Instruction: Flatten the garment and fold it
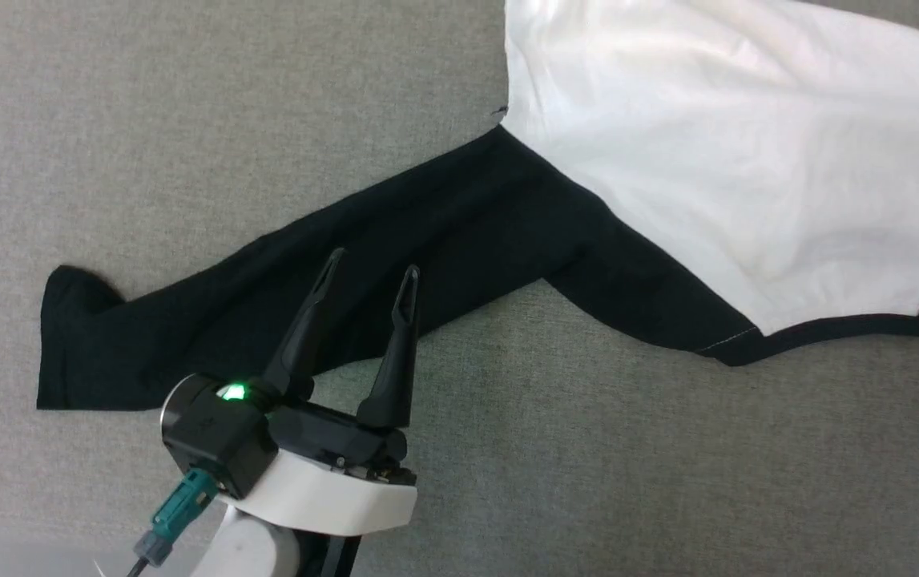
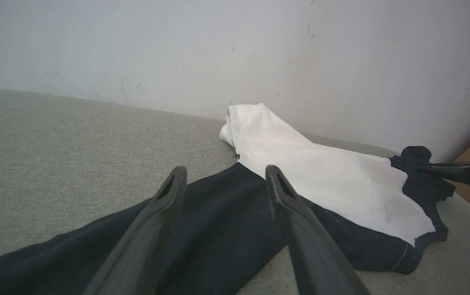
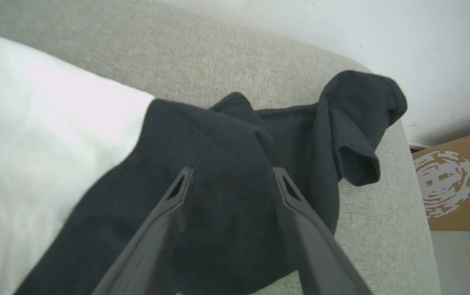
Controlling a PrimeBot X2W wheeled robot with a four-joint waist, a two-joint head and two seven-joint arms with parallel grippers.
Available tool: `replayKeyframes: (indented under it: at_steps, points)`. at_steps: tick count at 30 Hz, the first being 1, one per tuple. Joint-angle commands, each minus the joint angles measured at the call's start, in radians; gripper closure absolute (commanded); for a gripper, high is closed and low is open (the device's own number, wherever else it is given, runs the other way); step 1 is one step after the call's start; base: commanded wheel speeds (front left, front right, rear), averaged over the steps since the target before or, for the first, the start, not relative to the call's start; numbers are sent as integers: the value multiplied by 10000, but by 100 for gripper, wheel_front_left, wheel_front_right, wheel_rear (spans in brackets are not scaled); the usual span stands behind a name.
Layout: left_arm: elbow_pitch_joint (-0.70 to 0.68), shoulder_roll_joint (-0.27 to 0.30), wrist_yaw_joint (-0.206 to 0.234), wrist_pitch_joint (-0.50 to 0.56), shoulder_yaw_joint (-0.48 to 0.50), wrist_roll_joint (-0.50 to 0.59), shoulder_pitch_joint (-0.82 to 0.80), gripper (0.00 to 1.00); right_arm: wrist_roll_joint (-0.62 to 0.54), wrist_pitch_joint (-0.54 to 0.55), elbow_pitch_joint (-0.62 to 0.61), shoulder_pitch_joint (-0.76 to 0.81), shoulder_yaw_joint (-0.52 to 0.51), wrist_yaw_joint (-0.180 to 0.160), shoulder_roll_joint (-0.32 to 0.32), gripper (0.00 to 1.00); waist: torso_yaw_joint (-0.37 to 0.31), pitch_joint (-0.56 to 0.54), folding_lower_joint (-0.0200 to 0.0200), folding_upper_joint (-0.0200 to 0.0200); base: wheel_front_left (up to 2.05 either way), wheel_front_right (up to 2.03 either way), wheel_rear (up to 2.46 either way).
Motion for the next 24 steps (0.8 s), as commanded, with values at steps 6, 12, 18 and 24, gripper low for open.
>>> replayKeyframes:
  at_steps: [6, 12, 18, 24]
  points:
    - [123, 165, -22, 45, 57, -155, 92, 0, 729, -1116, -1801, 583, -140, -21, 941, 0, -378, -903, -1, 0, 0, 0, 0]
    - [234, 350, 80, 25, 73, -97, 491, 0, 457, -2611, -3910, 2545, -518, -21, 2462, 0, -658, -1437, -1, 0, 0, 0, 0]
    - [438, 347, 287, -184, 11, 120, 1125, 0, -110, -4546, -4810, 4675, -960, -21, 4636, 0, -871, -1797, -1, 0, 0, 0, 0]
    - [687, 291, 413, -306, -20, 260, 1575, 0, 821, -5751, -4077, 5956, -959, -21, 4966, 0, -1177, -2121, -1, 0, 0, 0, 0]
